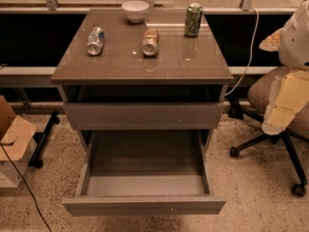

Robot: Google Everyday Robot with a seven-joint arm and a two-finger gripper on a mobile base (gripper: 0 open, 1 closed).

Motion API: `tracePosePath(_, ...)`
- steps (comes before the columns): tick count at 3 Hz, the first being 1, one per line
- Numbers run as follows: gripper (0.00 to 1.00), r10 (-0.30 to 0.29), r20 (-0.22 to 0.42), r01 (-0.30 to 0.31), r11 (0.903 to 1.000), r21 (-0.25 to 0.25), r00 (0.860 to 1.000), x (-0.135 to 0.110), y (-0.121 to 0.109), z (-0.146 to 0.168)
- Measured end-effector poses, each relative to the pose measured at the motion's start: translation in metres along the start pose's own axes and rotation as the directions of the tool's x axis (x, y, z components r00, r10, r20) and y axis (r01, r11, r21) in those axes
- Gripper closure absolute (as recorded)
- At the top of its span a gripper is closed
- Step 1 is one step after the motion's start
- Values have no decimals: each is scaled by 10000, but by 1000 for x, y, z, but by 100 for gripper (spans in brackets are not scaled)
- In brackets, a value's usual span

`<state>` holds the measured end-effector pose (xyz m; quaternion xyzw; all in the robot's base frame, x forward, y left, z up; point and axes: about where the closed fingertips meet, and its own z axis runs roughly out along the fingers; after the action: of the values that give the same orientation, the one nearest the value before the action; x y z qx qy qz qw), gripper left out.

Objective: Close middle drawer

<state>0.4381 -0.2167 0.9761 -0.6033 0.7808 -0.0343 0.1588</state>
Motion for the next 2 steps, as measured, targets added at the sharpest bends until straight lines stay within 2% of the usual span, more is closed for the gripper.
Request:
tracePosePath(1, 0, 0, 0, 0, 10000, 0, 10000, 0, 0, 0)
tracePosePath(2, 10, 0, 39, 0, 10000, 73, 10000, -1, 0, -1)
